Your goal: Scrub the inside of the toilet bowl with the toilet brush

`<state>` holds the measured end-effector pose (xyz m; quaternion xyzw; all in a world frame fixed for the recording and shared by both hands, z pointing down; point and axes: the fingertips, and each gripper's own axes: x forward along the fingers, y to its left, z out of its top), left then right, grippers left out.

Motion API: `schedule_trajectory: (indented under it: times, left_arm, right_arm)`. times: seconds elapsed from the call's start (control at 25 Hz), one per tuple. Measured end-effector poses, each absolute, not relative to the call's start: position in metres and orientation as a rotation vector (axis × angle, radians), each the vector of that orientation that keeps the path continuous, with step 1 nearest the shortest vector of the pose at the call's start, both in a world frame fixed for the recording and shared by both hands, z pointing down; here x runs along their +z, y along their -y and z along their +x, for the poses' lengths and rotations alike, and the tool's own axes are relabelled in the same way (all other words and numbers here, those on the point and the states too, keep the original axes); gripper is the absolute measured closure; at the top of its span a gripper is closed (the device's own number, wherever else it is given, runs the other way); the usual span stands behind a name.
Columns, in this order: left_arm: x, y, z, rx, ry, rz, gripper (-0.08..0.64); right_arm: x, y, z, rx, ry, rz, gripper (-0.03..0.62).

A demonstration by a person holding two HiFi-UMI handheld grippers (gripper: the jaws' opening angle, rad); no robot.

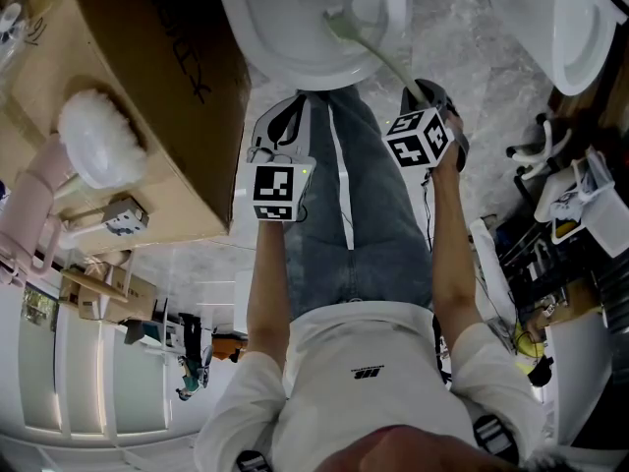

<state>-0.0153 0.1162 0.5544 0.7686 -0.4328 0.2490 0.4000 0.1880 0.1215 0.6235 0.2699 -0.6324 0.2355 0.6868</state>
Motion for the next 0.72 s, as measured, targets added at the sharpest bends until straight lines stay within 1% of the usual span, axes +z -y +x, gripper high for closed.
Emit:
schedule_trajectory:
  times: [0.72]
  left_arm:
    - [0.557, -0.120, -0.023, 0.626, 1.089, 1.942, 0.551]
  right_arm:
    - [0.624, -0.148, 0.142, 0.607, 1.440, 0.583, 0.540]
